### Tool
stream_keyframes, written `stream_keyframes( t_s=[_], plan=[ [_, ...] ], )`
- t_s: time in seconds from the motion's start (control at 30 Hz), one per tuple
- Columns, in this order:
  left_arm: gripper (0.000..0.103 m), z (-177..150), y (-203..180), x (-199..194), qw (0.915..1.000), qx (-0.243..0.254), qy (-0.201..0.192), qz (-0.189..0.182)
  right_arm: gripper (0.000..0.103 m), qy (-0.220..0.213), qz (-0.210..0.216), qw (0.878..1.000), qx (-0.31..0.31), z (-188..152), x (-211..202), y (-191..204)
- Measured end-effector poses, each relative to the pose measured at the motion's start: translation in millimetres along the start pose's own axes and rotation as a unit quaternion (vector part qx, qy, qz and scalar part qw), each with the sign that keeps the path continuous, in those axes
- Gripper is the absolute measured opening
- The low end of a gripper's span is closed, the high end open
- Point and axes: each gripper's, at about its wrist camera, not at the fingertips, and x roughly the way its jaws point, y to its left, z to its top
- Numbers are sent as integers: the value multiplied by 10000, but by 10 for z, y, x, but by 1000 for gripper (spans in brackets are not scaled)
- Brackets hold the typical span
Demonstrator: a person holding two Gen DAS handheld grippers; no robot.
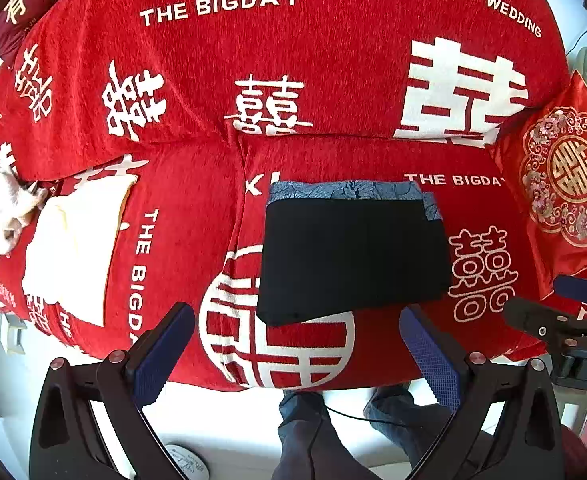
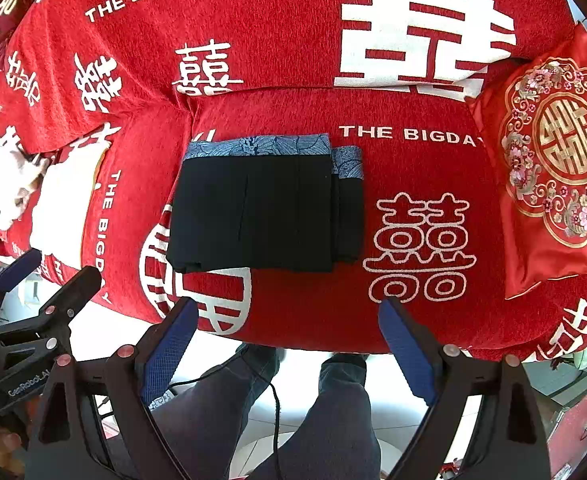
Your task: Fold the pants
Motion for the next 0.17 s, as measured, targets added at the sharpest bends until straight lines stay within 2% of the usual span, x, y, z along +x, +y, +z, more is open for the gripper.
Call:
stream_keyframes(
  t_s=[0.17],
  plan=[
    [103,16,-22,-3,10000,36,-5,5,93,5,3,10000,-2,6,7,-2]
  ],
)
